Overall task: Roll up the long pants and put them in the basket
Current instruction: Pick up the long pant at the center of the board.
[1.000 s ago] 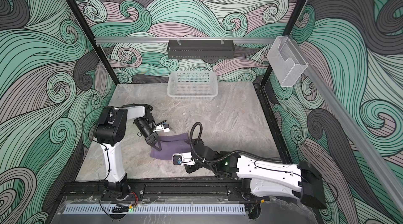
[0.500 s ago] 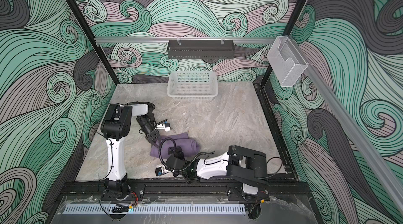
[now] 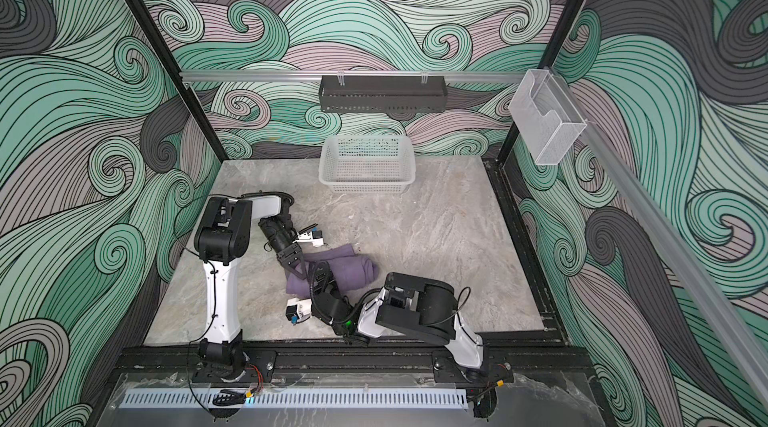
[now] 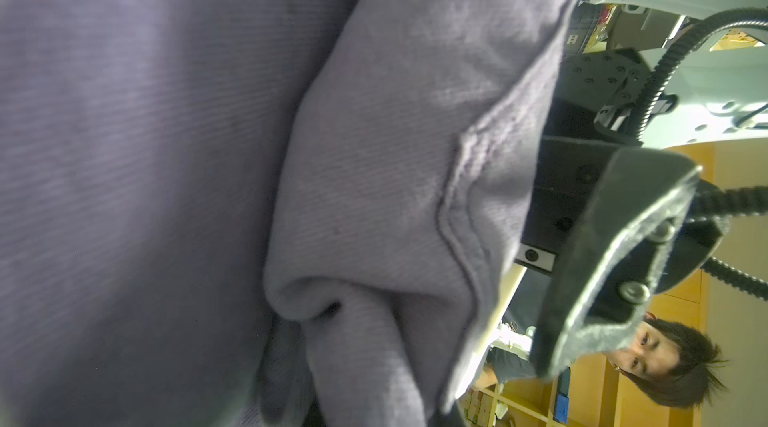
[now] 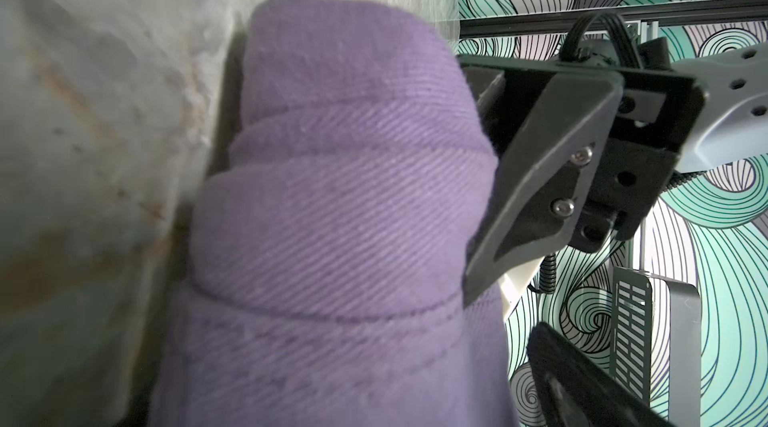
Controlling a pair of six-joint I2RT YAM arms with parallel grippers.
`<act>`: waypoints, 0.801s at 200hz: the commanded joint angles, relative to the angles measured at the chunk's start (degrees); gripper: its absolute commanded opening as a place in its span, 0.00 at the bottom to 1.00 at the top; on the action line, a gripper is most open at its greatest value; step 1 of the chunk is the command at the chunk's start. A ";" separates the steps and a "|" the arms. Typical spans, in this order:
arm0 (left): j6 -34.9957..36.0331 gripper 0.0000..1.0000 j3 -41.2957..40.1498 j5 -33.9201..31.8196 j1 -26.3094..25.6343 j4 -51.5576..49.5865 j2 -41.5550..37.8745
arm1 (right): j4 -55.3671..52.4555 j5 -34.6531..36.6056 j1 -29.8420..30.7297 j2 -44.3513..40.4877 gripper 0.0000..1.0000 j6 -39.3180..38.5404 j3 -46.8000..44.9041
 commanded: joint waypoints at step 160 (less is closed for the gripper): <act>2.02 0.00 -2.18 -7.53 -0.71 -2.47 1.78 | -57.88 -11.78 -9.01 -15.41 0.99 13.93 9.99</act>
